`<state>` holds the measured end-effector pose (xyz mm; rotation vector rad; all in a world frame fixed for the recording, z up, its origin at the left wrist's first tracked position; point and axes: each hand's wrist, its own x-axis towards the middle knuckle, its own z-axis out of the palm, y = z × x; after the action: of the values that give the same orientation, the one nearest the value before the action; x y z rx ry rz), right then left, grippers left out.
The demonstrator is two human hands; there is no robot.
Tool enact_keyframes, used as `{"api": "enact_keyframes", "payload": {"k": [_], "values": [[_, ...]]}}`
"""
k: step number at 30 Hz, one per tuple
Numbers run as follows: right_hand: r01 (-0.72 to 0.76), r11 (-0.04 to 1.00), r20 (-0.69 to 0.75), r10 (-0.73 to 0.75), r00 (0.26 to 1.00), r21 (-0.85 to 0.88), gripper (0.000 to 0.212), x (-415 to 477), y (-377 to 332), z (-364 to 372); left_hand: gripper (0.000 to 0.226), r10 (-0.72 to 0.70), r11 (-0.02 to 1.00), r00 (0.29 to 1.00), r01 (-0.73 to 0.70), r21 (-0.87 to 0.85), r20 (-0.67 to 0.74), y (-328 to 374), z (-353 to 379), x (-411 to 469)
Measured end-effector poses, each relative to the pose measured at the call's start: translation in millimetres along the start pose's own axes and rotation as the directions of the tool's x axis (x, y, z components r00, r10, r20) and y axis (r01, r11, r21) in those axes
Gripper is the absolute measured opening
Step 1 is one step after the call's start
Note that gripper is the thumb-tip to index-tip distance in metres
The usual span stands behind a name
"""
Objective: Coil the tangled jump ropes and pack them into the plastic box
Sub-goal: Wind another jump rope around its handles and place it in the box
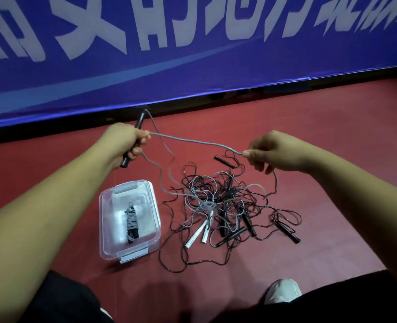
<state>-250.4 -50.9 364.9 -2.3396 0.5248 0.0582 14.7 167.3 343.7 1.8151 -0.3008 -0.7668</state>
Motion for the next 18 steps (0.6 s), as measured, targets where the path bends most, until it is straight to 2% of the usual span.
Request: {"api": "enact_keyframes", "payload": {"k": [3,6,9,13,16,18], "values": [[0.058,0.996,-0.042,-0.061,0.997,-0.073,0.026,0,-2,3,0.014,0.023,0.977,1.0,-0.023,0.213,0.001,-11,9,-4],[0.132,0.991,-0.055,-0.133,0.99,-0.018,0.026,0,-13,9,0.006,0.095,0.943,0.995,-0.098,0.318,0.025,-15,23,-11],[0.192,0.981,-0.026,-0.193,0.981,-0.028,0.024,4,-28,15,0.009,0.273,0.88,0.96,-0.277,0.385,0.067,-7,41,-23],[0.197,0.971,0.06,-0.191,0.98,-0.132,0.023,7,-41,21,0.013,0.498,0.742,0.867,-0.421,0.521,-0.008,9,50,-33],[0.185,0.97,0.129,-0.166,0.978,-0.157,0.029,7,-43,23,0.015,0.508,0.755,0.853,-0.378,0.536,-0.114,11,46,-34],[0.186,0.974,0.149,-0.166,0.975,-0.132,0.03,7,-44,26,0.008,0.451,0.808,0.891,-0.383,0.447,-0.051,12,45,-40]]}}
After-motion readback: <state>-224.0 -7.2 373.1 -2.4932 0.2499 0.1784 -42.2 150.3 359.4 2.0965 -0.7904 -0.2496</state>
